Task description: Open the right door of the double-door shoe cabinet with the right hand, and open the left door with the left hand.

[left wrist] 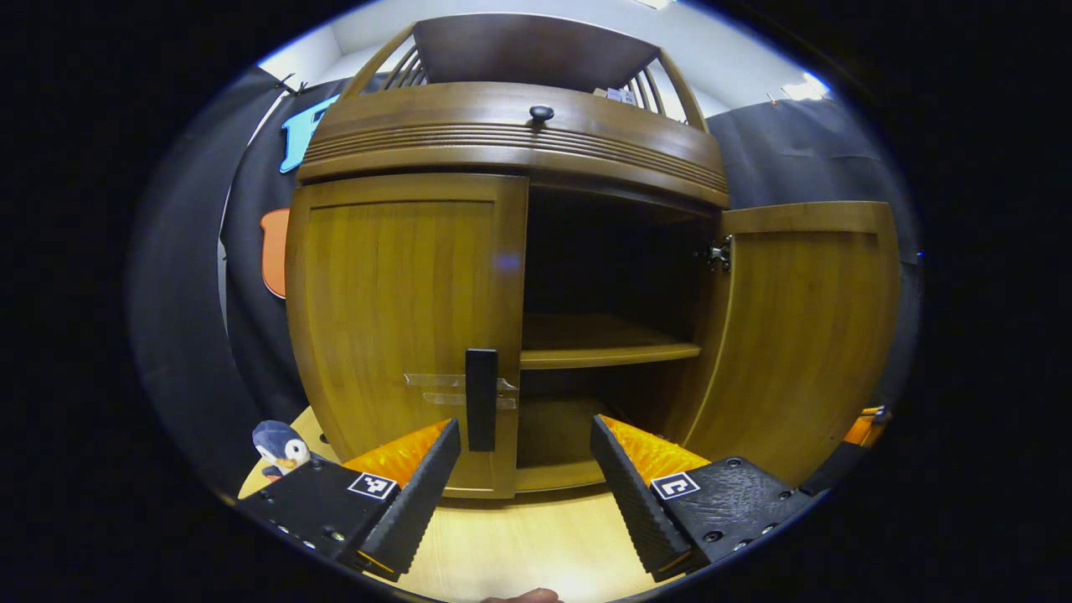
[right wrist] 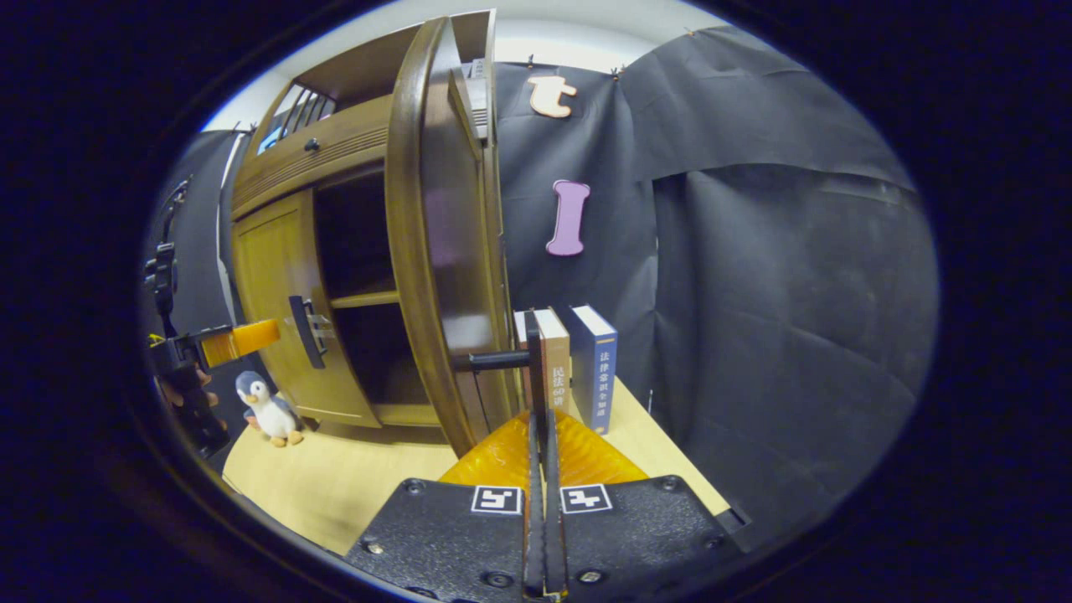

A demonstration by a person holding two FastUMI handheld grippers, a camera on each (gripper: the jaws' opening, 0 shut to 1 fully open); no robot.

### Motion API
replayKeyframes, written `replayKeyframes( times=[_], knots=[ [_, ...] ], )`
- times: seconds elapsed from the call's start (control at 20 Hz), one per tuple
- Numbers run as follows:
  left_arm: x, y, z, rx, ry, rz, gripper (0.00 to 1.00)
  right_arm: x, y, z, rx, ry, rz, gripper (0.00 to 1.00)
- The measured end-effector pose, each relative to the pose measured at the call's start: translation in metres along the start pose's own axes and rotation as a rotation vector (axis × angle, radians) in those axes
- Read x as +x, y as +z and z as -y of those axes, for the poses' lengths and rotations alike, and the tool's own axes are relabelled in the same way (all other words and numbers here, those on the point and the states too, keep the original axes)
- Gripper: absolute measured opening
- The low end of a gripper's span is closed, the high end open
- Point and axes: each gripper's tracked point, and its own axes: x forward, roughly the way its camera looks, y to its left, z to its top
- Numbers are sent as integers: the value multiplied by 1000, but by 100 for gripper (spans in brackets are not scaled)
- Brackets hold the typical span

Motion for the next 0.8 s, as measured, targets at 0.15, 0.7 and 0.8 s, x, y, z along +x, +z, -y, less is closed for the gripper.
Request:
replayKeyframes(
  times=[0.15,0.7,0.8],
  knots=[
    [8,-8,-8,-2,15,-13,94,-6,4,17,26,-45,17,4],
    [69,-31,-40,-24,54,-66,94,-43,27,23,47,-127,106,4],
    [79,-38,-41,-22,29,-65,94,-49,29,25,55,-139,123,4]
  ],
)
